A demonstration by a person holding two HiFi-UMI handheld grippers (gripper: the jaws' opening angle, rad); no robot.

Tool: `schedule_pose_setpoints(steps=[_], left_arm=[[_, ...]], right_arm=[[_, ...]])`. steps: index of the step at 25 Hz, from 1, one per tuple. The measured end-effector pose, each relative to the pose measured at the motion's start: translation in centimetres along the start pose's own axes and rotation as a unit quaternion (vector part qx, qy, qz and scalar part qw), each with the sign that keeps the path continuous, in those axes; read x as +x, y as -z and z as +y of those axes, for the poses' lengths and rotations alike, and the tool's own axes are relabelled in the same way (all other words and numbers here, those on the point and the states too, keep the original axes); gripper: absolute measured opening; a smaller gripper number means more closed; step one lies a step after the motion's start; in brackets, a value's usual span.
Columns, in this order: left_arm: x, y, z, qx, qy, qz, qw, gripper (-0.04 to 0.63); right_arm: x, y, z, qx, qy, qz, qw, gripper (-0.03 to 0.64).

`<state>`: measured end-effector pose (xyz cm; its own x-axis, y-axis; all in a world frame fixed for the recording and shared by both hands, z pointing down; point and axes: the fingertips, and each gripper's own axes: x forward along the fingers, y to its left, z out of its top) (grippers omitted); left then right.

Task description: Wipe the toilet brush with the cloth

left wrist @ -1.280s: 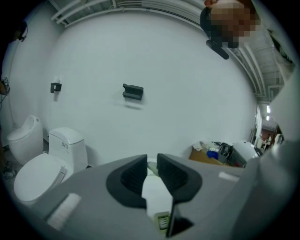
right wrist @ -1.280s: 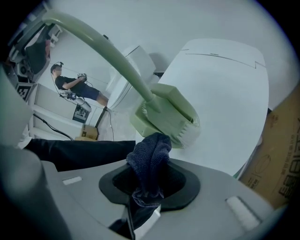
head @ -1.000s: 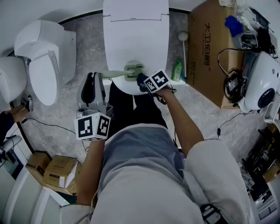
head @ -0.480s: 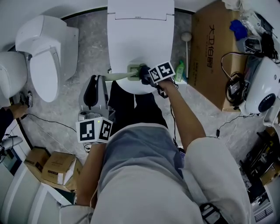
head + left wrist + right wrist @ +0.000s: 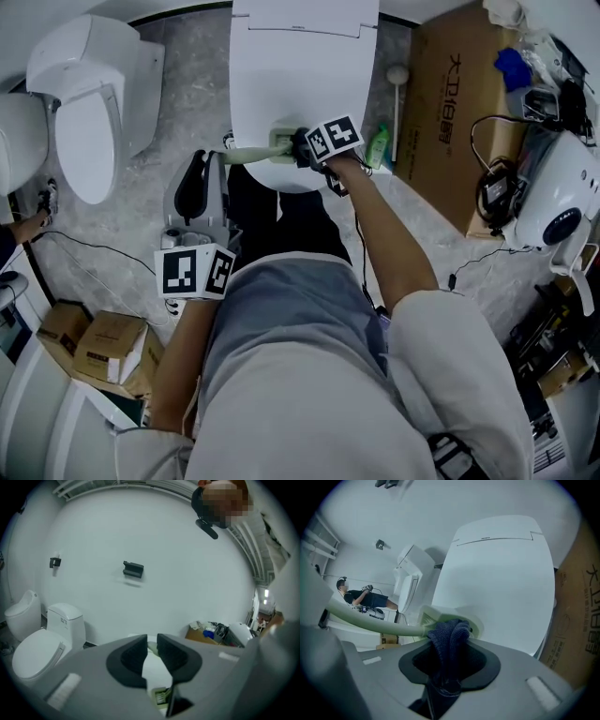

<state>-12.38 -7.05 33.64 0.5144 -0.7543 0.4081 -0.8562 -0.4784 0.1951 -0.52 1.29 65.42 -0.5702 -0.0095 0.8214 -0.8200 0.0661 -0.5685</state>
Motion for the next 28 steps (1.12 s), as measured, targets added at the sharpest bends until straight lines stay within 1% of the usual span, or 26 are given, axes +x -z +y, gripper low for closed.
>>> schedule_pose_setpoints(steps=[4, 9, 11, 14, 21, 28], left_arm=[[0.0, 0.0, -0.1, 0.0, -0.007, -0.01, 0.9999, 0.0], [0.2, -0.3, 0.2, -0.003, 0.0, -0.019, 0.9998, 0.0], [0.2, -0.1, 0.2, -0.006, 0.003, -0.018, 0.9998, 0.0], [0.4, -0.2, 0.2, -0.006, 0.009, -0.019, 0.9998, 0.0], [0.5, -0.1, 0.2, -0.012, 0.011, -0.019, 0.9997, 0.0], [0.5, 0.0, 0.1, -0.018, 0.011, -0.023, 0.9995, 0.0]], right_arm=[[-0.6, 0.3, 0.7, -0.004, -0.002, 0.001, 1.0, 0.115], [-0.5, -0.2, 1.9, -0.012, -0.014, 0.003, 1.0, 0.117], [-0.7, -0.1, 1.8, -0.007, -0.022, 0.004, 1.0, 0.117], [-1.2, -0.4, 2.0, 0.009, -0.035, -0.002, 0.999, 0.117], [-1.8, -0.4, 2.6, 0.02, -0.048, -0.02, 0.998, 0.117], [-3.2, -0.8, 3.0, 0.016, -0.054, -0.034, 0.998, 0.117]])
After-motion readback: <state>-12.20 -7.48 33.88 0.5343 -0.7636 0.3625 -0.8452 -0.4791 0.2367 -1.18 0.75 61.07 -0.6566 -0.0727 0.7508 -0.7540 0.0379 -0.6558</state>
